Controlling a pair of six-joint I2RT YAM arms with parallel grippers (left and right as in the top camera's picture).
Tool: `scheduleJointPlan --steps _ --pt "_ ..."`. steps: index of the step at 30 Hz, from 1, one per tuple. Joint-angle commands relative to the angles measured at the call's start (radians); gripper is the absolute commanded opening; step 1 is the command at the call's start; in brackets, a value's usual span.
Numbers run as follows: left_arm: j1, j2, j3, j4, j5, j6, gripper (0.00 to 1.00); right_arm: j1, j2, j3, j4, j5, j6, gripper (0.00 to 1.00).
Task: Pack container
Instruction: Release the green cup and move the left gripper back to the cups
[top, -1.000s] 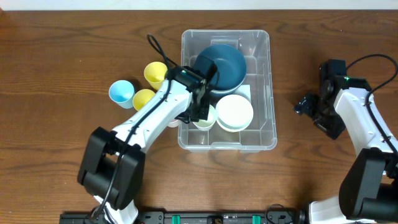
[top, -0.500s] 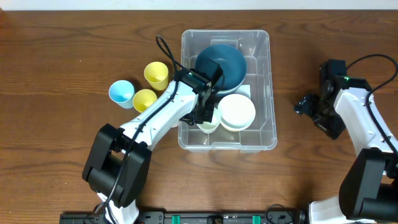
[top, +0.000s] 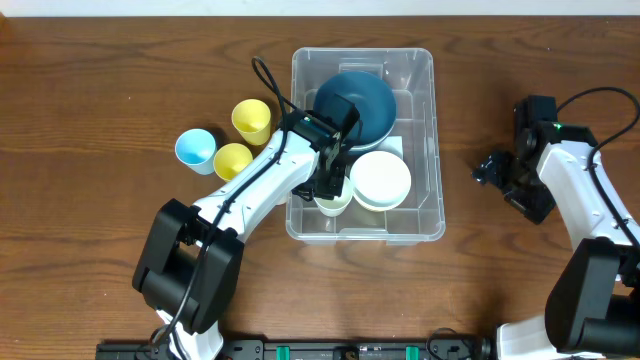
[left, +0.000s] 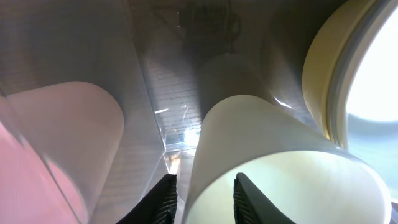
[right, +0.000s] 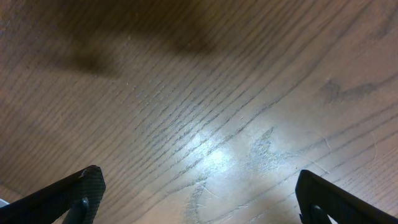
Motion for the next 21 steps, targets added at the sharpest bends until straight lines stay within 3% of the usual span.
scheduleJointPlan --steps 1,9,21 --pt "0.012 0.003 0.015 -0.002 -0.016 -0.002 0.33 -0.004 0.002 0.001 0.000 0.008 0.013 0.99" --pt "0.066 0.000 0.050 0.000 -0.016 0.063 0.49 -0.004 0.002 0.001 0.000 0.008 0.013 0.99" --pt "0.082 -0.007 0.310 -0.148 -0.015 0.087 0.50 -0.004 0.002 0.001 0.000 0.008 0.013 0.99"
